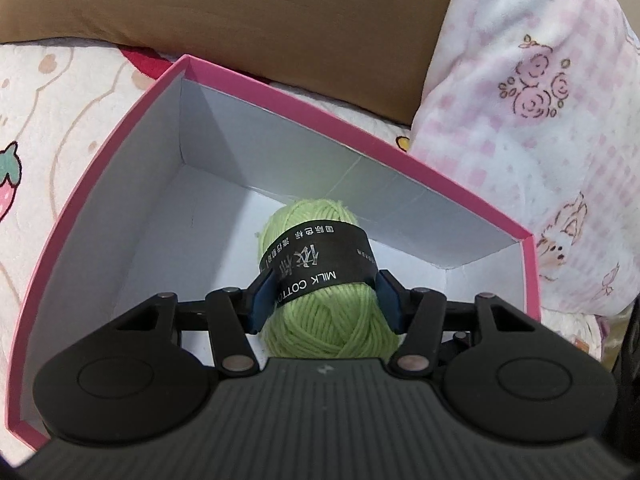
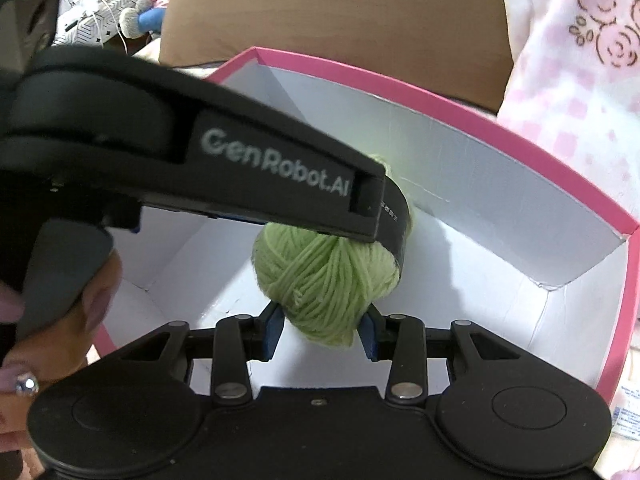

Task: Organize objects
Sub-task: 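Carry the yarn ball with the left gripper into the pink box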

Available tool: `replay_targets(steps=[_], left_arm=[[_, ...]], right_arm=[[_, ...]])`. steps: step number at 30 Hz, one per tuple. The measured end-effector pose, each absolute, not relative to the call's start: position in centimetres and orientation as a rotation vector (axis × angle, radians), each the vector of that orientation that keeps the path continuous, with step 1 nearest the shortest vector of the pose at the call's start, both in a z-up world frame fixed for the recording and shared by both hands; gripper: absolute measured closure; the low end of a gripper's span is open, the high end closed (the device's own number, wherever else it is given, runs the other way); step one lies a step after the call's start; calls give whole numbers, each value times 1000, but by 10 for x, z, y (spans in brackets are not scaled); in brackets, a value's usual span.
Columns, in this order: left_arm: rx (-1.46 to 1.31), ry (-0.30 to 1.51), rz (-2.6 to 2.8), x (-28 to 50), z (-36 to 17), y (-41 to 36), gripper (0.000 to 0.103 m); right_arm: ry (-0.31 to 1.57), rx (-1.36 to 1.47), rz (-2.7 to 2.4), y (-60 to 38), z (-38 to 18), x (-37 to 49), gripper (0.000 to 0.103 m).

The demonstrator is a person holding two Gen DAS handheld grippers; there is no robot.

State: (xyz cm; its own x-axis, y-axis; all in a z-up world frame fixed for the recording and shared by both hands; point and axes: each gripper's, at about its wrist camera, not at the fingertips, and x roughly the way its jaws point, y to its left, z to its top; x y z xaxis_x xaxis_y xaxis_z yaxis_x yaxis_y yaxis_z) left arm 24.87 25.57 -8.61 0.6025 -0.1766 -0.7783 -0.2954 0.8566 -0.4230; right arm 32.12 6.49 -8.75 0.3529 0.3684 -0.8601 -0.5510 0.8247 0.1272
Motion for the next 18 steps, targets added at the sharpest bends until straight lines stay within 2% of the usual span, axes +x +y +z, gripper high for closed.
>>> replay_targets(steps=[11, 12, 16, 18], left_arm=[[-642, 903, 115, 228, -85, 272, 55], [-640, 905, 128, 228, -86, 273, 57], [-636, 894, 161, 229, -87, 273, 63], [-642, 895, 175, 230, -89, 275, 64]], right_arm=[[1011, -166, 539, 79, -87, 326, 59], [1012, -176, 545, 89, -89, 321, 57], [974, -211, 575, 95, -82, 315, 40], [965, -198, 567, 94, -79, 316, 39]])
